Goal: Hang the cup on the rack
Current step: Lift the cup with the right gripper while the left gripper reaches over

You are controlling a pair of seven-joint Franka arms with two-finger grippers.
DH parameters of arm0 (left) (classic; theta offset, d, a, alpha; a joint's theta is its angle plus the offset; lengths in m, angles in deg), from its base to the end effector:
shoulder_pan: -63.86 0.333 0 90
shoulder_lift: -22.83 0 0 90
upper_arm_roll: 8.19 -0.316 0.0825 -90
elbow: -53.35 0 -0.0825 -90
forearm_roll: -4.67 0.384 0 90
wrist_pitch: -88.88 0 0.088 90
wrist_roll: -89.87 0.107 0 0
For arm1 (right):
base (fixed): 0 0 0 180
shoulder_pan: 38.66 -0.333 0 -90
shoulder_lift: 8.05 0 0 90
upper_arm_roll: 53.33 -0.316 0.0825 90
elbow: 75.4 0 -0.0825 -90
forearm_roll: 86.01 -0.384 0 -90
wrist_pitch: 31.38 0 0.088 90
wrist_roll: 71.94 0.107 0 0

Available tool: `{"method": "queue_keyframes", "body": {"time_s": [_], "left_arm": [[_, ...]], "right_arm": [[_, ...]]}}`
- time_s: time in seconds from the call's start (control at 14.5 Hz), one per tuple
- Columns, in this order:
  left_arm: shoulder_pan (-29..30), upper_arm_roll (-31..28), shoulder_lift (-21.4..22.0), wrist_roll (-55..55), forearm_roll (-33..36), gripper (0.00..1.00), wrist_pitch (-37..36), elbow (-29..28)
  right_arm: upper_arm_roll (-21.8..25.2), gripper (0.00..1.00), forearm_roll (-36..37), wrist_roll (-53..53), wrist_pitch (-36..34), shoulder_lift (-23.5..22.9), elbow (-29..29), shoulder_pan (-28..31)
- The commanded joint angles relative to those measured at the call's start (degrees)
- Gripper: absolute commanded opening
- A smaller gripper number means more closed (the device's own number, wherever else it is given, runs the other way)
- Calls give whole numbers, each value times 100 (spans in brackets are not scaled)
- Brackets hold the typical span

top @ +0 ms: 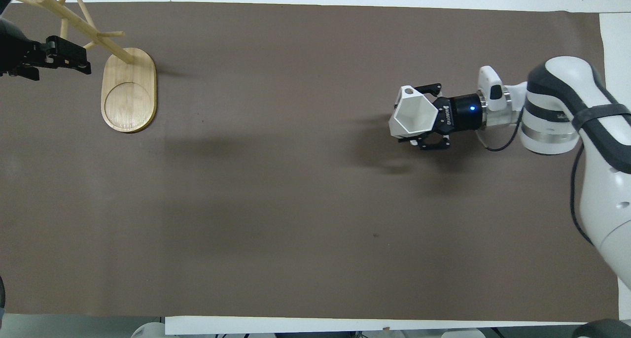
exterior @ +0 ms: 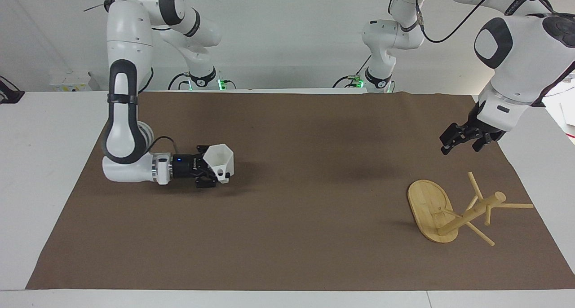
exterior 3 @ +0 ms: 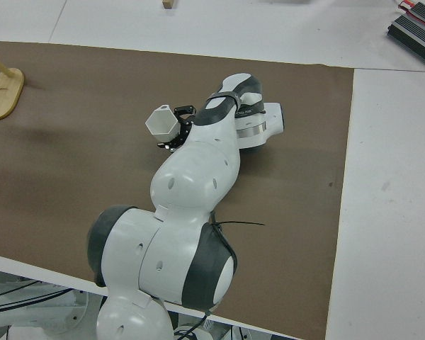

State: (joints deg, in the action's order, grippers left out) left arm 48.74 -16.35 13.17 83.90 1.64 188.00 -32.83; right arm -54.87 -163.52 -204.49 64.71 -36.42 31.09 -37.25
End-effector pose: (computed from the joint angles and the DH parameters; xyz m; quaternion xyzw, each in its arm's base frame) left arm 0.6123 -0.0866 0.5729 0.9994 -0.0066 0.0277 0.0176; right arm 0.6085 0.0949 0.2762 -0.5397 -0.5622 -0.4171 0.4676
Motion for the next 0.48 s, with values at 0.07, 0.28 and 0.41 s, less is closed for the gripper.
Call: {"method": "queue_keyframes", "body": {"time_s": [0.07,0.28,0.41], "left_arm": [[-955,-20,237,-1226,31,100,81,-233],[-1799,-20,202,-2107,31,100,747,-277],[-2230,-29,35,-2713,48,100,1299,-242]], "right_arm": [[4,45,-912,659,1145,191,65,-946],[4,45,-1624,994,1998,200,-84,-1685],[4,45,-2021,1004,2605,253,-119,-2169]]}}
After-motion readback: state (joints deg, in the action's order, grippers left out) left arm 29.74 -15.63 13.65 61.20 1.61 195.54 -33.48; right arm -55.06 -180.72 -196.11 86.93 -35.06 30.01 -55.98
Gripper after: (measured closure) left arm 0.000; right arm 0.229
